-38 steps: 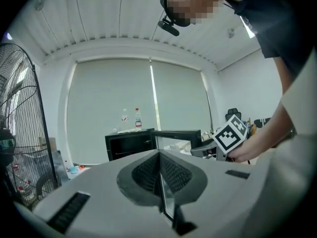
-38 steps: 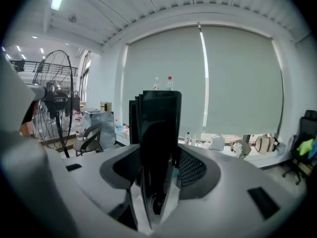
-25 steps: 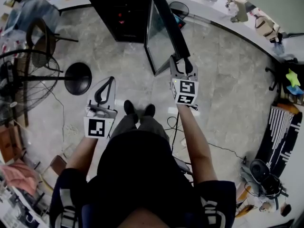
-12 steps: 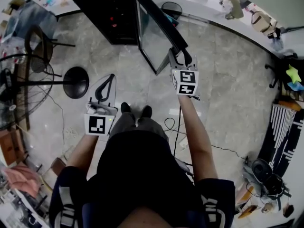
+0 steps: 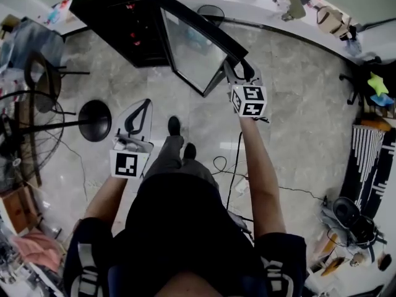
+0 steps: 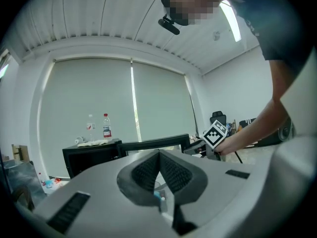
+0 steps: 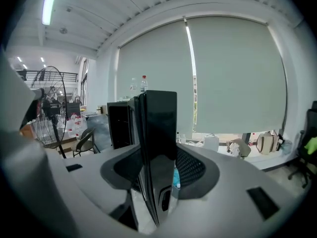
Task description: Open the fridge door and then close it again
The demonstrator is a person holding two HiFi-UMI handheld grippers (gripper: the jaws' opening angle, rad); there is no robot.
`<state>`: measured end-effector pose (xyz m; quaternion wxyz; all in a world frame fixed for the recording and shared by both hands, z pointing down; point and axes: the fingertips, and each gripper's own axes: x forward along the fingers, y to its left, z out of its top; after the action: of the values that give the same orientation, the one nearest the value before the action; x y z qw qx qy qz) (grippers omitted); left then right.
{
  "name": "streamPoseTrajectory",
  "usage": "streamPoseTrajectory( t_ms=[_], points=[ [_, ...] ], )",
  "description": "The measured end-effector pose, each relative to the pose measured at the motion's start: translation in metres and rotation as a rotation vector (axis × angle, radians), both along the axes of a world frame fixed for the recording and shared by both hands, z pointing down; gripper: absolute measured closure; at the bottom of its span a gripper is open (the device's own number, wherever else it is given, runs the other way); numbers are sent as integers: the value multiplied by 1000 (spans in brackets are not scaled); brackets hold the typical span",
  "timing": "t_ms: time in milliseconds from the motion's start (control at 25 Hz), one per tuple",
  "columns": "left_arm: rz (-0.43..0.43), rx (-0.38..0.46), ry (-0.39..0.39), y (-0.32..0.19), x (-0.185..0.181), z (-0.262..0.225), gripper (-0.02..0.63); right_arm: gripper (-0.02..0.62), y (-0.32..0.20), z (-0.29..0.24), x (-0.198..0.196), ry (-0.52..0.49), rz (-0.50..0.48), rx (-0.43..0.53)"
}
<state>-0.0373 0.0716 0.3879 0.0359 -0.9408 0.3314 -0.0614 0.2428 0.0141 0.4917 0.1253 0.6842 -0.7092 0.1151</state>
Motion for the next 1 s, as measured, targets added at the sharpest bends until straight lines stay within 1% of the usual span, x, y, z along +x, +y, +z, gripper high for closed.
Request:
streamPoseTrajectory(
  t_ms=[280, 520, 680, 880, 1000],
  points=[
    [86, -29, 19, -51, 35, 0, 583, 376, -28, -3, 41, -12, 58, -7],
    [155, -35, 50, -95, 52, -4, 583, 379, -52, -3, 69, 2, 111, -14],
    [183, -53, 51, -119, 55, -2, 583, 379, -70, -3, 86, 6, 112, -19],
    [208, -41, 54, -139, 64, 0, 583, 379, -90, -2, 106, 7, 129, -16],
    [209, -46, 50, -147, 72, 1, 583, 379, -104, -3, 118, 9, 116, -21]
  ],
)
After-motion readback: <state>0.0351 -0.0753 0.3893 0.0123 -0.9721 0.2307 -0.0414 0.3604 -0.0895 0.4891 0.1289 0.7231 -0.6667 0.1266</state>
